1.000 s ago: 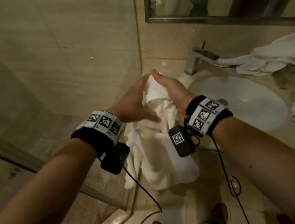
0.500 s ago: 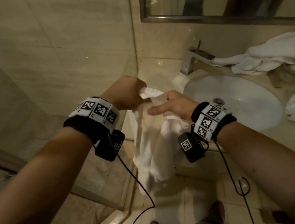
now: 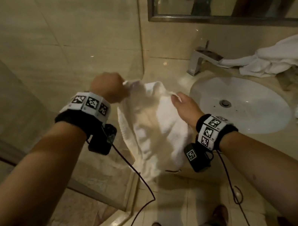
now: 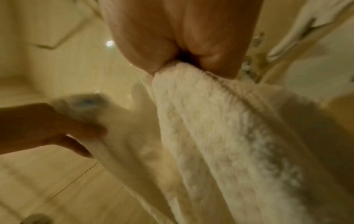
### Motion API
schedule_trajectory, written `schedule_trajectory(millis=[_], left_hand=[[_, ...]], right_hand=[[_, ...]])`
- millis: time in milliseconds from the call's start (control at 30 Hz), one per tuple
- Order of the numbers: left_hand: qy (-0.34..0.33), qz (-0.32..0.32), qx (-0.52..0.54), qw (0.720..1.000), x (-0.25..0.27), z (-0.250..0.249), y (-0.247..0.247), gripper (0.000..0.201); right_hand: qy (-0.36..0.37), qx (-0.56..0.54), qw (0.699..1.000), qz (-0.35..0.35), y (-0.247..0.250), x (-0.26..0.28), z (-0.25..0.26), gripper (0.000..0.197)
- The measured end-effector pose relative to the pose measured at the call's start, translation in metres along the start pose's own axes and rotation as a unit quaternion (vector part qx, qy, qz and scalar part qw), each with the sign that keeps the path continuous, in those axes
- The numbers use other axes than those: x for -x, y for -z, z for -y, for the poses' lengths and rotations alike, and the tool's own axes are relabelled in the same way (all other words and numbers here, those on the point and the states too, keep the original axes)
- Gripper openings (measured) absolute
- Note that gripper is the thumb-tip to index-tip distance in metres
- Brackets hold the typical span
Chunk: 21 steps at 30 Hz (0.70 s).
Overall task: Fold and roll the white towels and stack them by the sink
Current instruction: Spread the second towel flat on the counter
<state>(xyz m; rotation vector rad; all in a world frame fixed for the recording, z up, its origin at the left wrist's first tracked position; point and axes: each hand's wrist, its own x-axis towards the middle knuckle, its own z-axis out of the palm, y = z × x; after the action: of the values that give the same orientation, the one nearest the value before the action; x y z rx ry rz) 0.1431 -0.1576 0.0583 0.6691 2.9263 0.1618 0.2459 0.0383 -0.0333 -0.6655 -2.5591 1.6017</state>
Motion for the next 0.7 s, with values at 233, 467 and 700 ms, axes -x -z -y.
schedule_trajectory(millis=[233, 467, 700], left_hand=[[-0.074, 0.152, 0.118, 0.978, 0.012, -0.011, -0.062, 0.097], [0.004, 0.071, -0.027, 0.997, 0.007, 0.007, -0.071, 0.028], [-0.011, 0.105, -0.177, 0.978, -0.002, 0.015, -0.058, 0.018]], right_hand=[[0.143, -0.019, 0.985, 0.095, -0.024, 0.007, 0.041, 0.016], [0.063, 0.065, 0.983, 0.157, -0.012, 0.005, 0.036, 0.018], [-0.019, 0.454, 0.867, 0.206, -0.005, -0.002, 0.02, 0.04]])
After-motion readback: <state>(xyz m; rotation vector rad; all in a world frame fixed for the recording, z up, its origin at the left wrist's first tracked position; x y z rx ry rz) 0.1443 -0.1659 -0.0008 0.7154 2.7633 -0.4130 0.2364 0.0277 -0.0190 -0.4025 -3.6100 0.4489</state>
